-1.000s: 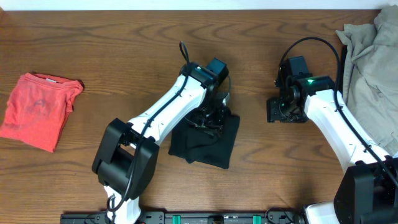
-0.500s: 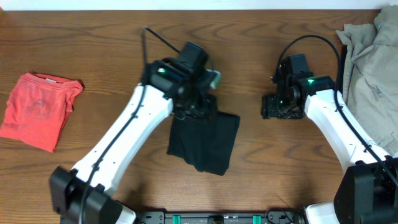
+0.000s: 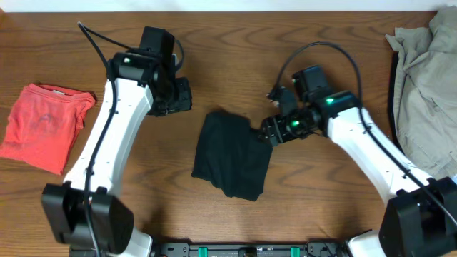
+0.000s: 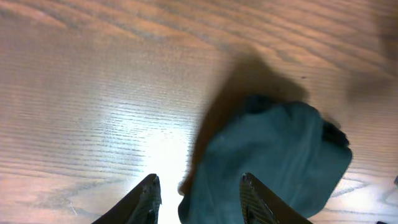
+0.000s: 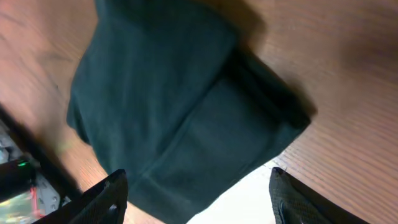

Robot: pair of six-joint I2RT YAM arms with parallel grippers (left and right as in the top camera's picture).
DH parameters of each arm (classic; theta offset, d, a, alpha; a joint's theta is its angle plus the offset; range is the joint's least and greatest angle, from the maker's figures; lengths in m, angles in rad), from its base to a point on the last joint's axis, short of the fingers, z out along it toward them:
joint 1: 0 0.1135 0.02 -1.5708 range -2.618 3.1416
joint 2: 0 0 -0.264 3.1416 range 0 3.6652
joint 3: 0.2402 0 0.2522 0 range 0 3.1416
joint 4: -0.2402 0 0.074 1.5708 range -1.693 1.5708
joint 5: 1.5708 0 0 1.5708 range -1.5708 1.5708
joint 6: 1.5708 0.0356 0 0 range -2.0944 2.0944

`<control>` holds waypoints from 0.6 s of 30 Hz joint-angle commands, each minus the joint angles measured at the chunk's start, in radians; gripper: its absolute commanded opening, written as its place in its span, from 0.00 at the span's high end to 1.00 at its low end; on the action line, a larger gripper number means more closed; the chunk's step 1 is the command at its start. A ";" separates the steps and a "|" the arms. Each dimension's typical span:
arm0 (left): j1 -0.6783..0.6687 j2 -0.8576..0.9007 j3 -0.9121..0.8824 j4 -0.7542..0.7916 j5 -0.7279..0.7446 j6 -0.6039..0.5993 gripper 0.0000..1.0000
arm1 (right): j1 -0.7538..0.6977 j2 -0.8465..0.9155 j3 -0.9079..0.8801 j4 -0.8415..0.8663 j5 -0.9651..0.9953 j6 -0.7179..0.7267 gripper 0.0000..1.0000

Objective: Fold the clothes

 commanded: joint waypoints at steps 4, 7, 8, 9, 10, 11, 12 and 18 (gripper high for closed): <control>-0.016 0.097 -0.016 -0.002 0.049 -0.008 0.57 | 0.034 0.105 0.003 0.015 0.186 0.166 0.32; -0.027 0.142 -0.016 0.006 0.050 -0.008 0.56 | 0.034 0.154 0.003 0.027 0.163 0.166 0.38; -0.031 0.156 -0.016 0.013 0.050 -0.008 0.56 | 0.034 0.172 0.003 0.031 0.148 0.166 0.44; -0.035 0.172 -0.016 0.020 0.050 -0.008 0.56 | 0.034 0.183 0.003 0.034 0.136 0.166 0.50; -0.039 0.186 -0.016 0.027 0.050 -0.008 0.56 | 0.034 0.192 0.003 0.037 0.125 0.166 0.57; -0.045 0.201 -0.016 0.036 0.050 -0.008 0.56 | 0.033 0.196 0.003 0.038 0.114 0.166 0.61; -0.050 0.215 -0.016 0.044 0.050 -0.008 0.56 | 0.033 0.196 0.003 0.037 0.108 0.165 0.64; -0.079 0.285 -0.016 0.077 0.049 -0.008 0.56 | 0.033 0.188 0.004 0.038 0.108 0.161 0.86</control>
